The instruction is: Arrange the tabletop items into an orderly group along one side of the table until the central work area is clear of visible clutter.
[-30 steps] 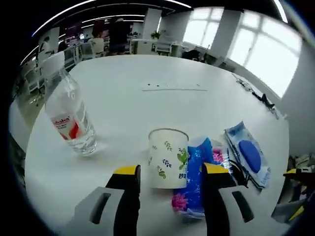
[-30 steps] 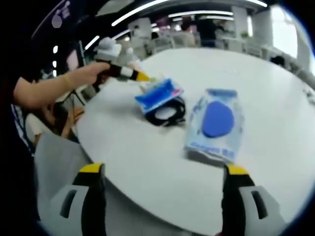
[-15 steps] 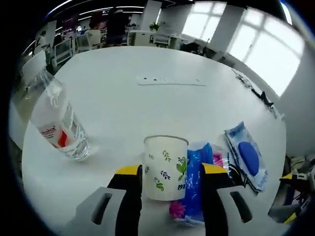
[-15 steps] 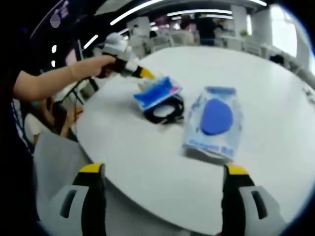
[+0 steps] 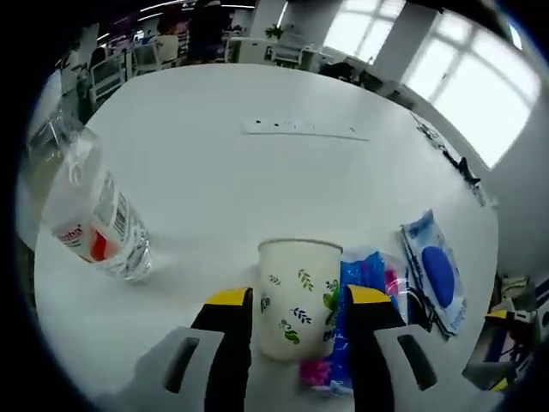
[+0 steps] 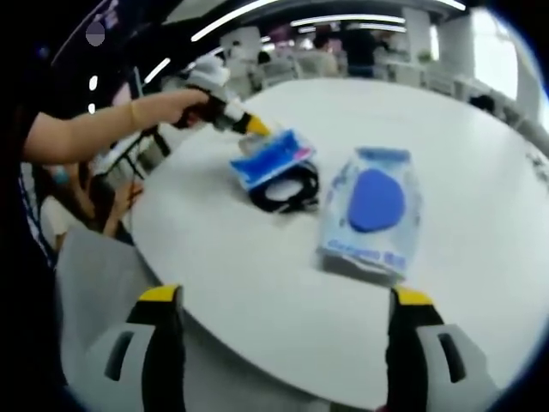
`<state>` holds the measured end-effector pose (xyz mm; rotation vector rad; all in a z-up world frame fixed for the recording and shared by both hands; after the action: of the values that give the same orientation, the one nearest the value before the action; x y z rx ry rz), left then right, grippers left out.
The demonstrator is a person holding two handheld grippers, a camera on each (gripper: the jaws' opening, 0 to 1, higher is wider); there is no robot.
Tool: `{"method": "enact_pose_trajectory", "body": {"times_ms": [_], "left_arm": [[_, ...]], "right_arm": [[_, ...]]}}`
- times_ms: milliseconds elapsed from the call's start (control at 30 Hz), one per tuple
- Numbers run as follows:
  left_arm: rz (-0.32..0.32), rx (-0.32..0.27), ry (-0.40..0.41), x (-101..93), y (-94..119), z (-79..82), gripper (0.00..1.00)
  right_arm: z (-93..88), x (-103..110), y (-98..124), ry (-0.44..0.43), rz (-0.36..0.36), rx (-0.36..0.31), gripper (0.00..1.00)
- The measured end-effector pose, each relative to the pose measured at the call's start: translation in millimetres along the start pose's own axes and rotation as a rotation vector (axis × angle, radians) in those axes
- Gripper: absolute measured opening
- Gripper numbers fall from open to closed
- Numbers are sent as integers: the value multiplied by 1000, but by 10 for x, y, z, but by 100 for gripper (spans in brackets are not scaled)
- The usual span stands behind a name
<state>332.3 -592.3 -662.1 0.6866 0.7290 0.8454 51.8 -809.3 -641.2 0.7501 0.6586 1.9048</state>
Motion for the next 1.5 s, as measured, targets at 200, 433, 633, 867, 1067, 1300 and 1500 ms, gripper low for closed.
{"method": "enact_pose_trajectory", "body": {"times_ms": [200,433,633,867,1067,1300,1500], "left_arm": [[-26,31,-5,0,-51,-4,36],[-22,82,13,-8,-91,-41,36],[-33,113,62,0,-82,-38,35],[-34,136,61,3,-72,-39,34],[-28,136,44,0,-60,-42,33],[-31,66,5,-2,-20,-3,32],[-33,-21,39,35,35,32,32]], "right_arm": [[1,-18,-4,7,-13,6,96],[-7,-26,-4,8,-17,8,96],[-35,-38,-17,8,-27,21,95],[-20,-31,-22,12,-27,18,95],[-45,-33,-25,14,-32,30,95],[-26,-34,-24,17,-32,28,95],[-6,-14,-41,24,-26,28,95]]}}
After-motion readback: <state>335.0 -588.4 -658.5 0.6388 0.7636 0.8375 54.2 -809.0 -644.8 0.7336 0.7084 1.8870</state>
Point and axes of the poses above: the point that each gripper's makers call its tool centre point, and the gripper's own axes: y roughly backward along the fingers, x roughly to its left, z roughly out of its top, the point moved 6 cm from there along y, roughly backward along the fingers, and after that the axes turned 1 degree about -x, right-handed, at the moved point
